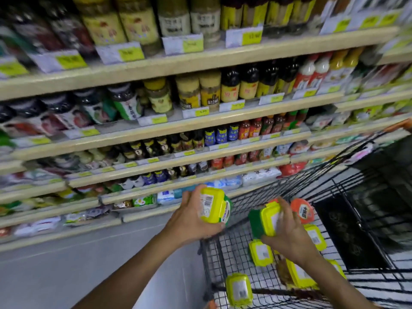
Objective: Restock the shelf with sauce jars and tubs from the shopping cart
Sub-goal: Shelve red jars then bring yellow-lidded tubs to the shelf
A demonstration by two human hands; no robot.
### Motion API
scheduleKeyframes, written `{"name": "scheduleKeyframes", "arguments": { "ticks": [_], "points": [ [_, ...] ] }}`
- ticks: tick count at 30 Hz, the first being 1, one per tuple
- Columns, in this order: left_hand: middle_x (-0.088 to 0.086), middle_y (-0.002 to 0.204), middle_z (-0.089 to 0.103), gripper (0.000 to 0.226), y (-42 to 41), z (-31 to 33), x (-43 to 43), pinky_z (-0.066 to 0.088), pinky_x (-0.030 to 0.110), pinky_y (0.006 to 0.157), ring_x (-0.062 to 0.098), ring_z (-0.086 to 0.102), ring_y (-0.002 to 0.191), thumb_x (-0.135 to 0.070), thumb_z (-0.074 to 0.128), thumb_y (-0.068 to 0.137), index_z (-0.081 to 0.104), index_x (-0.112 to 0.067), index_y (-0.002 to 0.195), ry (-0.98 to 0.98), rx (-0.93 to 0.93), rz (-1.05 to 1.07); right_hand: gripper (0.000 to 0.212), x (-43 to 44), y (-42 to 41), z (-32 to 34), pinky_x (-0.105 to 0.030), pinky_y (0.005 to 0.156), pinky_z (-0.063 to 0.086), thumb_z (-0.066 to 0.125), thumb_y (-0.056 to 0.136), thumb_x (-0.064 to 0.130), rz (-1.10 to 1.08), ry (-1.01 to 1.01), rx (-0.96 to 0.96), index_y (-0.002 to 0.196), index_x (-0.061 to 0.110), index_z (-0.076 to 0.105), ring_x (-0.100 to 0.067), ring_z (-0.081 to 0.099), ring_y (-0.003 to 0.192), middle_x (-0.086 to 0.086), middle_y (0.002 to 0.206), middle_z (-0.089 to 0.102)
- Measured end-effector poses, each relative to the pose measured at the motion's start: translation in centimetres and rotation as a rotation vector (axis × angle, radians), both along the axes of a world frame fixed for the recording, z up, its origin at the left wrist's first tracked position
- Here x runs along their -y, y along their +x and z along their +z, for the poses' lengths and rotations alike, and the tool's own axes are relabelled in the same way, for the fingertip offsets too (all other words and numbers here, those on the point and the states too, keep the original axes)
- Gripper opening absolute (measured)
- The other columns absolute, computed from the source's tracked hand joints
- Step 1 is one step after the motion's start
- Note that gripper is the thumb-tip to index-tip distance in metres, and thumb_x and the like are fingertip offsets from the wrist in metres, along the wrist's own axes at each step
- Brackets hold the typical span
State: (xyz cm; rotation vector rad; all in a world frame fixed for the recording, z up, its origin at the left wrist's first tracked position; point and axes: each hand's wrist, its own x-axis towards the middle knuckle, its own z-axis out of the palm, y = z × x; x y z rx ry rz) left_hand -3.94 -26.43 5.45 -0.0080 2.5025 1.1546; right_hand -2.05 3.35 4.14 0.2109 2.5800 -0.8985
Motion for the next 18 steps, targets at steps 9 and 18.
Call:
{"name": "scheduleKeyframes", "arguments": {
  "ticks": [9,18],
  "points": [
    [-0.006,0.138,0.037,0.112,7.5,6.2,13.7,0.051,0.038,0.104,0.008,0.050,0.125,-0.061,0.085,0.052,0.030,-0.044,0.148,0.260,-0.191,0.377,0.119,11.9,0.3,9.6,-0.049,0.093,0.049,0.083,0.068,0.045,0.161,-0.033,-0.149,0.154,0.049,0.000,-0.035,0.034,0.143,0.002,0.164,0.016],
    [-0.007,0.133,0.044,0.096,22.0,12.2,30.0,0.051,0.037,0.102,0.006,0.056,0.114,-0.062,0.082,0.052,0.033,-0.057,0.135,0.184,-0.383,0.622,0.118,29.0,6.9,17.3,-0.048,0.098,0.047,0.087,0.069,0.042,0.367,-0.115,-0.298,0.155,0.045,0.007,-0.029,0.041,0.139,0.000,0.163,0.023]
  ]
}}
